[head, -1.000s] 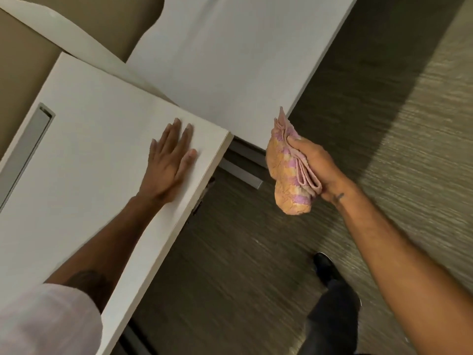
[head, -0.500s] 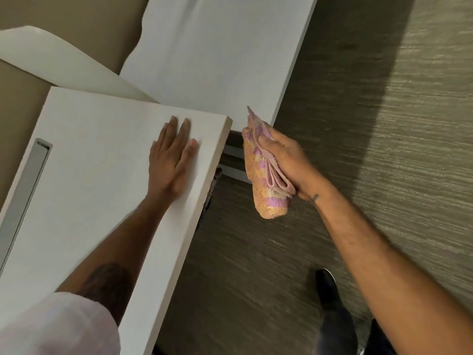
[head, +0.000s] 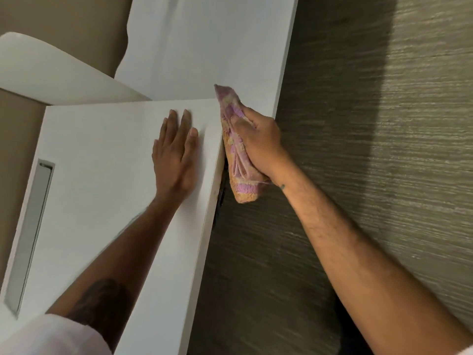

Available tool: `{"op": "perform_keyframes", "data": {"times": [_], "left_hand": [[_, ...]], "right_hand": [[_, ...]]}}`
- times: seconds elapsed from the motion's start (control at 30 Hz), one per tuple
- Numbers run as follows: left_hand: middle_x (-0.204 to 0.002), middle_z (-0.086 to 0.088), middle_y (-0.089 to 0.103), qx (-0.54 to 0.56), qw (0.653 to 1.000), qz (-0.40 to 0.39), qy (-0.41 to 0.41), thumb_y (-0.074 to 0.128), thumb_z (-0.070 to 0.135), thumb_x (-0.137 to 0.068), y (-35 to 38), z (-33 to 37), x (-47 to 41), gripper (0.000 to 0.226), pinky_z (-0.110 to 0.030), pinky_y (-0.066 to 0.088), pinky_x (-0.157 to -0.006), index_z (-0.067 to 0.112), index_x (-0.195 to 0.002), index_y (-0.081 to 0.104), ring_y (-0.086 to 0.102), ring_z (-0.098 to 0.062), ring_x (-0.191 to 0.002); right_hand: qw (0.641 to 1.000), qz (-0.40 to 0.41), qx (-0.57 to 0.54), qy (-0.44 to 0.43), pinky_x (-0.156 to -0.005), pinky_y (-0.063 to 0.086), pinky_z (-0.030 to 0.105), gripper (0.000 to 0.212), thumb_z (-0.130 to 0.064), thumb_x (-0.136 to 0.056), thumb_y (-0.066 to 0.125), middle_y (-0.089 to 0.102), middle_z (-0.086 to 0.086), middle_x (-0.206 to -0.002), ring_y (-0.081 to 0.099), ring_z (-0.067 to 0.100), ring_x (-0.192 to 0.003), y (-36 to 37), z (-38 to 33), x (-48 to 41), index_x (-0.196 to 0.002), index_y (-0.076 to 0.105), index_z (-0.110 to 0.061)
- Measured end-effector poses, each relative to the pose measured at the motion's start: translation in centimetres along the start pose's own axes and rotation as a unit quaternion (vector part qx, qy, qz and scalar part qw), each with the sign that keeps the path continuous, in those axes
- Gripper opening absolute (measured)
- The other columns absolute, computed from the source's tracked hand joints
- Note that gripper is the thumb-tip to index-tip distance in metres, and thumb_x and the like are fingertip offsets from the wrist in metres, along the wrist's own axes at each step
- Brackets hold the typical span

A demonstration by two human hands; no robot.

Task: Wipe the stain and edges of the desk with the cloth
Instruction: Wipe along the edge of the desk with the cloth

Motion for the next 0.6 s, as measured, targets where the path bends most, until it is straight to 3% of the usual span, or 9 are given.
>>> {"op": "perform_keyframes", "data": {"times": [0.23,0.37,0.6], "left_hand": [[-0.169,0.0,0.011,-0.005,1.0,0.003,0.003,0.016,0.052,-0.103,0.0,0.2,0.0,0.057,-0.052,0.01,-0.124,0.032,-0.157,0.019,0.005,-0.015,-0.155],[-0.169,0.001,0.009,-0.008,1.0,0.001,0.003,0.016,0.053,-0.103,0.0,0.2,0.0,0.058,-0.051,0.008,-0.125,0.032,-0.157,0.018,0.003,-0.015,-0.155],[-0.169,0.001,0.008,-0.004,1.0,-0.002,0.001,0.016,0.053,-0.102,0.0,0.4,0.1,0.06,-0.051,0.006,-0.125,0.031,-0.157,0.017,0.002,-0.016,-0.155]], "right_hand": [[0.999,-0.007,0.047,-0.004,-0.084,0.058,0.057,0.035,-0.034,-0.104,0.044,0.071,0.02,-0.103,0.07,0.035,-0.094,1.1,0.7,1.9,-0.109,0.068,-0.01],[0.997,-0.023,0.067,0.001,-0.091,0.057,0.053,0.041,-0.045,-0.099,0.043,0.066,0.009,-0.115,0.067,0.026,-0.103,1.8,1.4,3.6,-0.117,0.067,-0.017],[0.998,-0.007,0.061,-0.016,-0.094,0.054,0.054,0.035,-0.026,-0.104,0.049,0.062,0.008,-0.118,0.063,0.024,-0.107,2.4,2.6,5.4,-0.135,0.062,-0.016]]}}
Point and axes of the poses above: each hand's wrist, its own x-axis away from the middle knuckle, its own y-axis out of the palm, z = x × y, the point moved 5 cm from there along -x, towards the middle knuckle
